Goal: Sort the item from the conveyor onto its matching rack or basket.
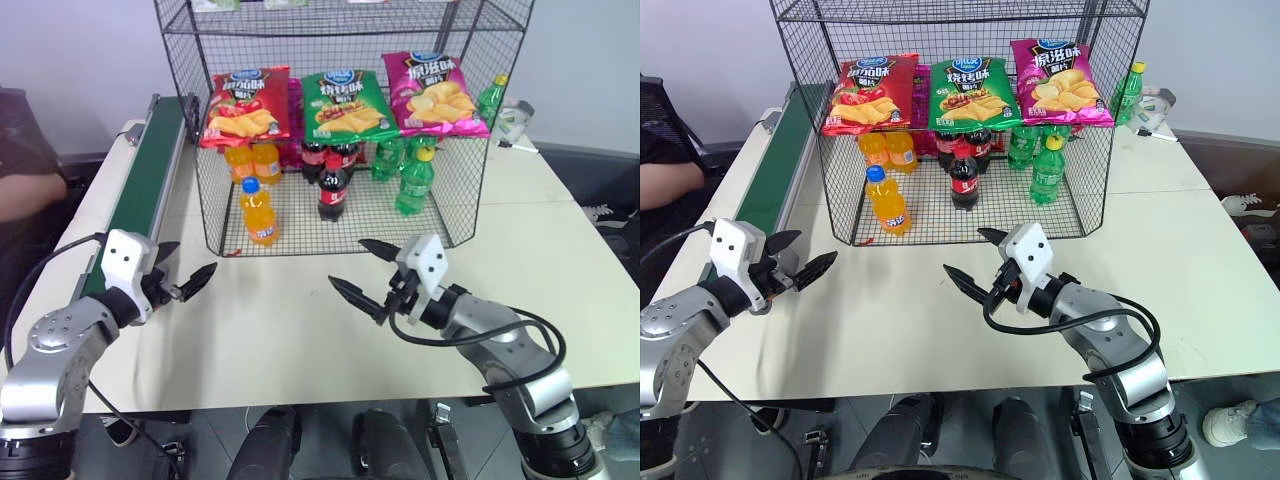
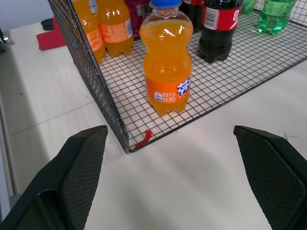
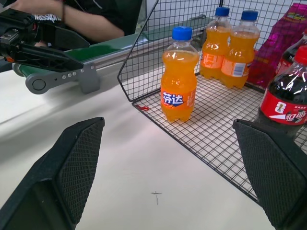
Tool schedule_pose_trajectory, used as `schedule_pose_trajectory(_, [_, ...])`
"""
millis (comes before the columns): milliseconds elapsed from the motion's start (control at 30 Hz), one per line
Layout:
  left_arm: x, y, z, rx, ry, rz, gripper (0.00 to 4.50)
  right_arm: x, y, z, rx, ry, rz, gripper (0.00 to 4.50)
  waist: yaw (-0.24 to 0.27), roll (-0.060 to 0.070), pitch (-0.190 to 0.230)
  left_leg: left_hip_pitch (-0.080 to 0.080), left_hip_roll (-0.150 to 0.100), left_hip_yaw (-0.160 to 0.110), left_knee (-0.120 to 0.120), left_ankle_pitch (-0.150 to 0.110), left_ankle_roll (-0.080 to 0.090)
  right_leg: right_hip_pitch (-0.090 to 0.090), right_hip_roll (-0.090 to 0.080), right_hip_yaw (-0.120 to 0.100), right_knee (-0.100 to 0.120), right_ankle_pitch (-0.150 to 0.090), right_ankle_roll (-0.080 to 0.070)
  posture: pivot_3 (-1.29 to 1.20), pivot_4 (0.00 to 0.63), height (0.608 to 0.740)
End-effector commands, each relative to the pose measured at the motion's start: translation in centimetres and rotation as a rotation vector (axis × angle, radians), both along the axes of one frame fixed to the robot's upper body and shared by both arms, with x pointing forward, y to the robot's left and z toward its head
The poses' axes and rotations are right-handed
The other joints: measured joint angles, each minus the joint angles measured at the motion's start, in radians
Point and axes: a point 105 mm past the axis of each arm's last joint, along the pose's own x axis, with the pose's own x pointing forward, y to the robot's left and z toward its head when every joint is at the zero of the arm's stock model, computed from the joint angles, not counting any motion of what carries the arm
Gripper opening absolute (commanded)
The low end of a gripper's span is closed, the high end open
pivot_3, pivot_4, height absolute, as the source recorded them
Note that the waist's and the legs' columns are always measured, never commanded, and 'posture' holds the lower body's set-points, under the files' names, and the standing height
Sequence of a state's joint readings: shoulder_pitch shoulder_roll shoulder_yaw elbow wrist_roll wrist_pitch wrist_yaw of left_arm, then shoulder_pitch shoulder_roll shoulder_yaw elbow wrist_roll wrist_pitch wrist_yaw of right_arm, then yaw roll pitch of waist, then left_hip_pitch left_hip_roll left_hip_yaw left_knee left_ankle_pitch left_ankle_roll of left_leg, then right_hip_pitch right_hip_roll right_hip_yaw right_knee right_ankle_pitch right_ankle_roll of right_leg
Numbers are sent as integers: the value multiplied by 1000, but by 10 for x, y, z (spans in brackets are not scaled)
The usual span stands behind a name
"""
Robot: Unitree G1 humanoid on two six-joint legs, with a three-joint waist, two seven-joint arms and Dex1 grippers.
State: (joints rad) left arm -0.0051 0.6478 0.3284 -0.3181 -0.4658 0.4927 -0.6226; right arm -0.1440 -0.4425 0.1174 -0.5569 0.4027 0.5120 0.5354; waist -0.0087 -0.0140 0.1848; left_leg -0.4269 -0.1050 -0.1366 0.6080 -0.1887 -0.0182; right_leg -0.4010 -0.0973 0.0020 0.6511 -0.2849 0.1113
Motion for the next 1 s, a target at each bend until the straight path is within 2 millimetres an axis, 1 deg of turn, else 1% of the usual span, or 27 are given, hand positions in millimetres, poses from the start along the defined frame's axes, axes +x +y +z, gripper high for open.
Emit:
schedule_pose_trajectory(33, [0,2,14,12,-56,16,4399,-6,2,18,4,-104,12,4500,0,0,0,0,0,0,0,0,0,0,0,0,0,0,0,0,150,740])
schedule_pose_trajectory(133, [-2,3,13,13,-60,24,4399,-7,3,18,-8,-110,18,4500,0,0,0,0,0,0,0,0,0,0,0,0,0,0,0,0,150,740])
schedule_pose_trajectory(267, [-1,5,14,9,-71,43,4399,-6,-1,13,-4,-73,-8,4500,1,0,0,0,0,0,0,0,0,0,0,0,0,0,0,0,150,740])
schedule_pose_trajectory(300, [-2,4,14,7,-71,44,4399,-6,0,7,-3,-27,2,4500,0,0,0,0,0,0,0,0,0,0,0,0,0,0,0,0,150,740])
schedule_pose_trajectory(367, [-3,4,14,6,-71,45,4399,-7,1,2,-1,16,12,4500,0,0,0,0,0,0,0,0,0,0,0,0,0,0,0,0,150,740])
schedule_pose_trajectory(700, [-3,6,11,1,-74,55,4399,-9,-4,-1,22,-8,-9,4500,1,0,0,0,0,0,0,0,0,0,0,0,-1,0,0,0,150,740])
schedule_pose_trajectory(867, [-2,6,11,-5,-77,58,4399,-12,-4,1,68,-34,-7,4500,0,0,0,0,0,0,-1,0,0,0,0,0,-1,0,0,0,150,740])
schedule_pose_trajectory(1000, [-1,8,11,-6,-79,65,4399,-12,1,9,104,-70,13,4500,0,0,0,0,0,0,0,0,0,0,0,0,-1,0,0,0,150,740])
